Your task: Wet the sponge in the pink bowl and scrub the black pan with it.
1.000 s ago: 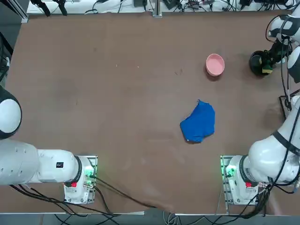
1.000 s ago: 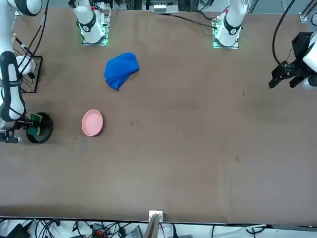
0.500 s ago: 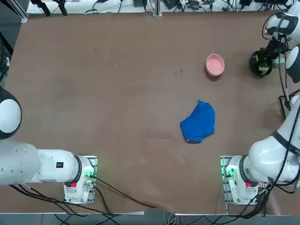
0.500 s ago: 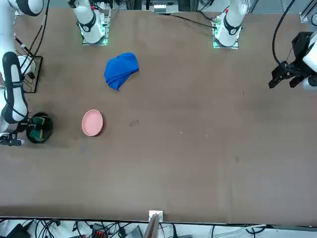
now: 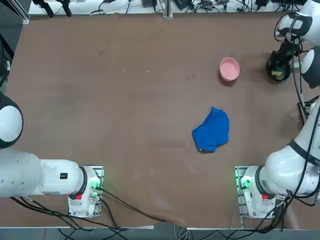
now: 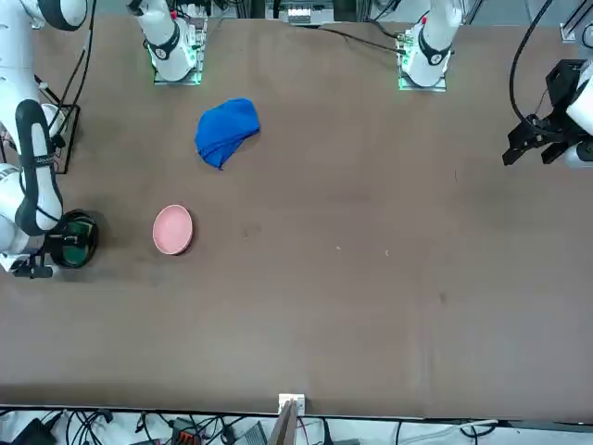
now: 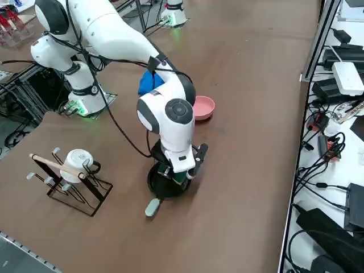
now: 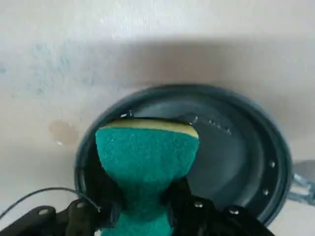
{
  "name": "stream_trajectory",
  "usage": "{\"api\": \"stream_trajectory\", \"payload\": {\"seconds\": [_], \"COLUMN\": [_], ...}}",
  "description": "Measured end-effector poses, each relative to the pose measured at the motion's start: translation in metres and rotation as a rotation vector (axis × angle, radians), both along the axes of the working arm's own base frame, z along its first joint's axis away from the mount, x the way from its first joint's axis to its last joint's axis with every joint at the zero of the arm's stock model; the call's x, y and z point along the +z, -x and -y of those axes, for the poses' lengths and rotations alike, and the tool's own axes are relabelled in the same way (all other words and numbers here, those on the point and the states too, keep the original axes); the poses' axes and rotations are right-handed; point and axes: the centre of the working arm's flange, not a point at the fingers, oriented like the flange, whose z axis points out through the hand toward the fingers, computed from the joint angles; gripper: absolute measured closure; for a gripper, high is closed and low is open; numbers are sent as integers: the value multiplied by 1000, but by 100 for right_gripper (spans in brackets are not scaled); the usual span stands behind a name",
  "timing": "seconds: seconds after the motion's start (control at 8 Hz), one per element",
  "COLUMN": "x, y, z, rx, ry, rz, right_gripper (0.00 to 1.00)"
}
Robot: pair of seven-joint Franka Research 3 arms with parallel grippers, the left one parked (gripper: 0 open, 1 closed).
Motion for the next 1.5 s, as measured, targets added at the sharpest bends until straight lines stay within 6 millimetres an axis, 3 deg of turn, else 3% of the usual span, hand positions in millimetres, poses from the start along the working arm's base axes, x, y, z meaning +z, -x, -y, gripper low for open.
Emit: {"api": "stream_trajectory", "payload": {"seconds": [0.38, 0.88, 1.5], "x": [1, 5, 5], "y": [15, 27, 13], "z": [11, 49, 49], "rx": [-26, -23, -3], "ry": [-25, -1, 43], "rz": [-69, -48, 28], "right_gripper": [53, 53, 52]}}
